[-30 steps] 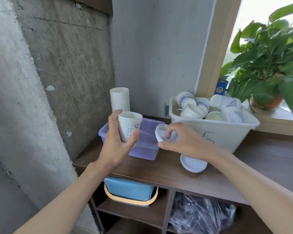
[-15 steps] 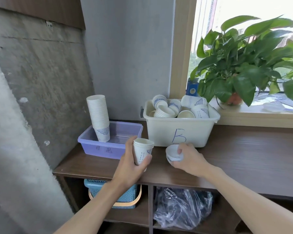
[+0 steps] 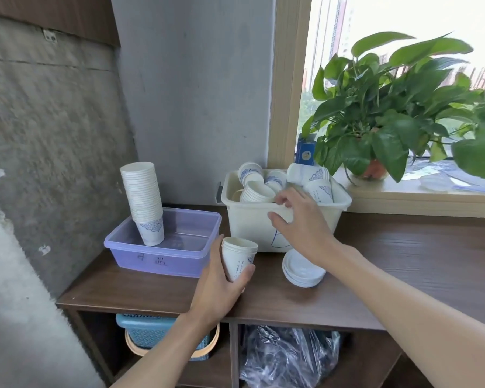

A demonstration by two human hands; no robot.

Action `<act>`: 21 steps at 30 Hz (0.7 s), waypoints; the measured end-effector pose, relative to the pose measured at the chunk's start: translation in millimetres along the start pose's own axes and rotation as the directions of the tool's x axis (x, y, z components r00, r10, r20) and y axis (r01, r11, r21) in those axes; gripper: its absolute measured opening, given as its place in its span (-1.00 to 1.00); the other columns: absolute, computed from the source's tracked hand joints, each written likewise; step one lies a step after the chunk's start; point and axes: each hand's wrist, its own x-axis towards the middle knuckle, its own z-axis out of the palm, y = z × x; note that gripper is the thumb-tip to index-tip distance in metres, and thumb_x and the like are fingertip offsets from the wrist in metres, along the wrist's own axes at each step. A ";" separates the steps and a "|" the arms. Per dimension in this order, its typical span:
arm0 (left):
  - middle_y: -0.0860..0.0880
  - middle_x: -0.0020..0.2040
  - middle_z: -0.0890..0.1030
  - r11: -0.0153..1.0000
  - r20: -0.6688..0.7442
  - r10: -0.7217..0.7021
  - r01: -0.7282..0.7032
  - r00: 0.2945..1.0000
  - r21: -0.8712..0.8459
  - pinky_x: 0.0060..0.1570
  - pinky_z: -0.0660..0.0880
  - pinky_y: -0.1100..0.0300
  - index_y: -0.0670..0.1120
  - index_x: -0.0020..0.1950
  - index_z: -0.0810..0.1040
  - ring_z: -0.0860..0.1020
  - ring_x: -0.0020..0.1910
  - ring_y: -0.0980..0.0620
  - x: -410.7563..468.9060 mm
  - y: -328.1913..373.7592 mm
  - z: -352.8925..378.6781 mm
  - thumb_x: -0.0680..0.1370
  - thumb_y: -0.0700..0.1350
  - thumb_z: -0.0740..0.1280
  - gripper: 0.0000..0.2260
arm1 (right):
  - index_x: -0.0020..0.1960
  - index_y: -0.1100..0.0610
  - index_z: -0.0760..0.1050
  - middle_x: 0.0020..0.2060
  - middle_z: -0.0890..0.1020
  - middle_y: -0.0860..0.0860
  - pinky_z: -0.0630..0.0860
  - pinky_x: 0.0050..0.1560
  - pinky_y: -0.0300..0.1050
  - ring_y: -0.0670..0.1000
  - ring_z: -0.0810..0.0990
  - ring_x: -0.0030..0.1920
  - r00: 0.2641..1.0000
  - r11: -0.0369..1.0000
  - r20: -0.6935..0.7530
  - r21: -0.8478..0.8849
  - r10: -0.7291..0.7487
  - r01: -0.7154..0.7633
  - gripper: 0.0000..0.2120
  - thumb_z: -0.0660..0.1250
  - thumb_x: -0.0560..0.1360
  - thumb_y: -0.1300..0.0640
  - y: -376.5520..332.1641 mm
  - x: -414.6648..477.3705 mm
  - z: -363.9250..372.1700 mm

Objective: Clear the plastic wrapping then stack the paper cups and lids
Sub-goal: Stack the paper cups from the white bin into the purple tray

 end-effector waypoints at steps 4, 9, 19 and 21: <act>0.17 -0.10 0.60 0.999 -0.006 -0.037 0.037 0.999 -0.001 -0.25 0.44 0.46 0.10 0.26 0.37 0.57 -0.19 0.32 2.4 -6.0 1.6 0.51 0.07 0.44 -0.61 | 0.22 0.02 0.46 0.08 0.59 -0.09 0.27 0.21 0.06 0.07 0.40 0.20 0.989 0.981 0.110 -0.178 0.096 -0.075 -0.71 0.28 0.53 -0.04 -12.0 35.7 12.2; 0.16 -0.04 0.60 0.998 -0.031 -0.061 0.060 0.998 -0.019 -0.18 0.50 0.37 0.25 0.14 0.33 0.57 -0.11 0.27 6.3 -17.1 2.4 0.49 0.16 0.42 -0.66 | -0.28 0.06 0.45 -0.25 0.54 0.03 0.39 0.01 0.01 0.14 0.38 0.16 0.942 0.943 0.227 -0.281 0.247 -0.180 -0.68 0.20 0.57 -0.08 -16.3 56.1 22.3; 0.19 0.01 0.58 0.999 -0.031 -0.041 0.040 0.999 -0.028 -0.07 0.54 0.23 0.31 0.10 0.31 0.56 -0.04 0.25 5.8 -19.8 1.6 0.48 0.21 0.40 -0.68 | -0.28 0.11 0.35 -0.44 0.32 -0.06 0.14 -0.32 -0.09 -0.01 0.29 -0.36 0.947 0.969 -0.246 0.185 0.207 -0.164 -0.71 0.17 0.62 0.20 -13.5 44.9 9.7; 0.21 0.03 0.58 0.999 -0.025 -0.036 0.035 0.999 -0.031 -0.07 0.52 0.28 0.32 0.16 0.30 0.56 -0.01 0.26 5.2 -18.5 1.1 0.48 0.21 0.41 -0.64 | -0.26 0.16 0.32 -0.41 0.34 -0.05 0.19 -0.32 -0.12 -0.02 0.29 -0.34 0.909 0.957 -0.346 0.244 0.235 -0.155 -0.73 0.14 0.63 0.20 -10.9 42.5 0.3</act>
